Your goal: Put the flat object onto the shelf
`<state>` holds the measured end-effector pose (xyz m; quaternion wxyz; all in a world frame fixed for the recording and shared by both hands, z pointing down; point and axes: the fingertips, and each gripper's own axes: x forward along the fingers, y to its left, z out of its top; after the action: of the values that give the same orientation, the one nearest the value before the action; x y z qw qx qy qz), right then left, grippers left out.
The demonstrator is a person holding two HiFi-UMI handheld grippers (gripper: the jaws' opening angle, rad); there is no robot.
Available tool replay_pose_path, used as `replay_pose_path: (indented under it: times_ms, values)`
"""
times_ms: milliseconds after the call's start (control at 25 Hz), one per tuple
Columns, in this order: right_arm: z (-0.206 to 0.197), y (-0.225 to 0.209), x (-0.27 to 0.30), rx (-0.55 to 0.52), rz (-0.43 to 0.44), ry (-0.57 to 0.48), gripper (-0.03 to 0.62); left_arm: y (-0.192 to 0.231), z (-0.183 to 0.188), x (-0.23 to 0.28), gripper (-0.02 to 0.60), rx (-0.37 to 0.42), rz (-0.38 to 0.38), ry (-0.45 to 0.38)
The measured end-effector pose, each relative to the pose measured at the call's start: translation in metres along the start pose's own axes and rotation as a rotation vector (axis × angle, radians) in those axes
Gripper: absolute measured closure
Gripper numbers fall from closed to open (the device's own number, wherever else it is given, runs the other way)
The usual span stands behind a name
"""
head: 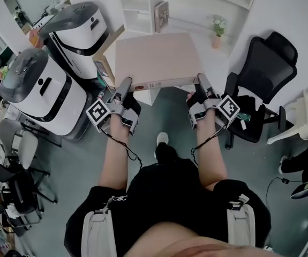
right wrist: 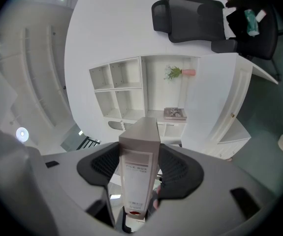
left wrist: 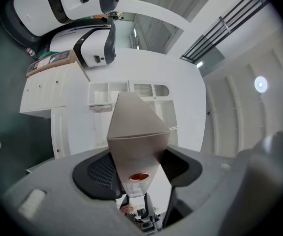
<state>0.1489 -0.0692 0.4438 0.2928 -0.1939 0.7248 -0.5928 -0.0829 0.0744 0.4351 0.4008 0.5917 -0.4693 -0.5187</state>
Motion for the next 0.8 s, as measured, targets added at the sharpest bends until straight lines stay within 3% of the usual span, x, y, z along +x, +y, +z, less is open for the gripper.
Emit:
replay_pose_path:
  times_ms: [520, 800]
  values:
    - [0.029, -0.021, 0.075, -0.007, 0.025, -0.058, 0.345, 0.026, 0.045, 0.083, 0.298, 0.019, -0.022, 0.069]
    - [0.049, -0.026, 0.190, 0.001, 0.049, -0.055, 0.345, 0.033, 0.118, 0.174, 0.298, 0.043, -0.029, 0.081]
